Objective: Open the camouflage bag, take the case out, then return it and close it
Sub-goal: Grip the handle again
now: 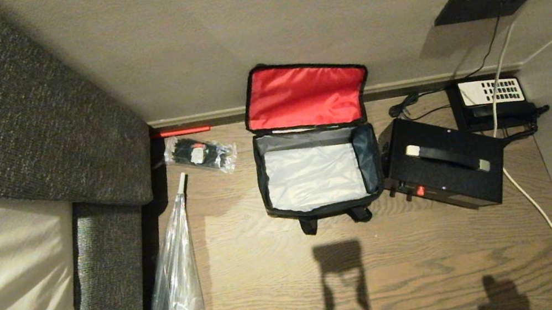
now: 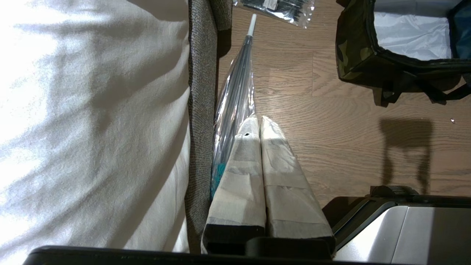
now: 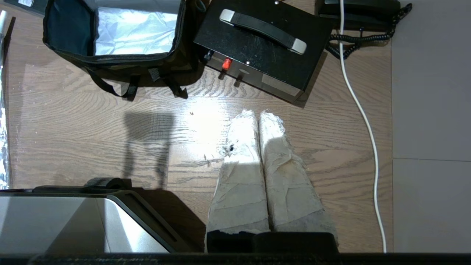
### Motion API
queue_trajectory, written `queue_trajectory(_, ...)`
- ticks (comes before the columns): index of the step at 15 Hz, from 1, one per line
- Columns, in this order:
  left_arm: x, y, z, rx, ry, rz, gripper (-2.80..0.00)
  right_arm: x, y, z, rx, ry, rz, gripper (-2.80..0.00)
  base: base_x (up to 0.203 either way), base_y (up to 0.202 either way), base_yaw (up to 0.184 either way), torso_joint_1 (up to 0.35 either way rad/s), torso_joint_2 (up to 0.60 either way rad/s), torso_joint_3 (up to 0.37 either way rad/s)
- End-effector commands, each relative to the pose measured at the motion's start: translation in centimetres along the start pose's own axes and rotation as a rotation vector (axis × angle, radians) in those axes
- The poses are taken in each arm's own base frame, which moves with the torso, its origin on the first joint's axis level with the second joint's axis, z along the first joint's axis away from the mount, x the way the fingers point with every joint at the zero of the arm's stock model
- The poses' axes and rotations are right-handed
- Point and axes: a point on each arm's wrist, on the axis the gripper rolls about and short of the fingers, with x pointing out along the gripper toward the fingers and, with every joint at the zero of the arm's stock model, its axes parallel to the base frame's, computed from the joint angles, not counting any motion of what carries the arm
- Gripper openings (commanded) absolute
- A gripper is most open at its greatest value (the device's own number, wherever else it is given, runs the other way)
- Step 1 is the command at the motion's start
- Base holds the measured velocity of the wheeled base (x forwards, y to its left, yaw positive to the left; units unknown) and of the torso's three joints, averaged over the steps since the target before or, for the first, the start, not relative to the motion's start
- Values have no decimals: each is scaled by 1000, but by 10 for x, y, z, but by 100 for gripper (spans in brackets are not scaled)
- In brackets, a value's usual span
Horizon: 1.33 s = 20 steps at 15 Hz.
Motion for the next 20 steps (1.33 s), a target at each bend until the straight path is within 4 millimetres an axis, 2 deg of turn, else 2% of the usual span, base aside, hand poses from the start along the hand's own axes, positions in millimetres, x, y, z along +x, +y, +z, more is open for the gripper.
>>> queue_trajectory(1,0,0,0,1,1,1,-280,0,0,0,-2,7,1,-280,0,0,0,0,0,0)
queue_trajectory(13,0,0,0,-2,3,1,-280,0,0,0,13,5,-3,-280,0,0,0,0,0,0)
queue_trajectory(20,0,0,0,2,1,3,-280,0,0,0,13,5,-3,-280,0,0,0,1,0,157)
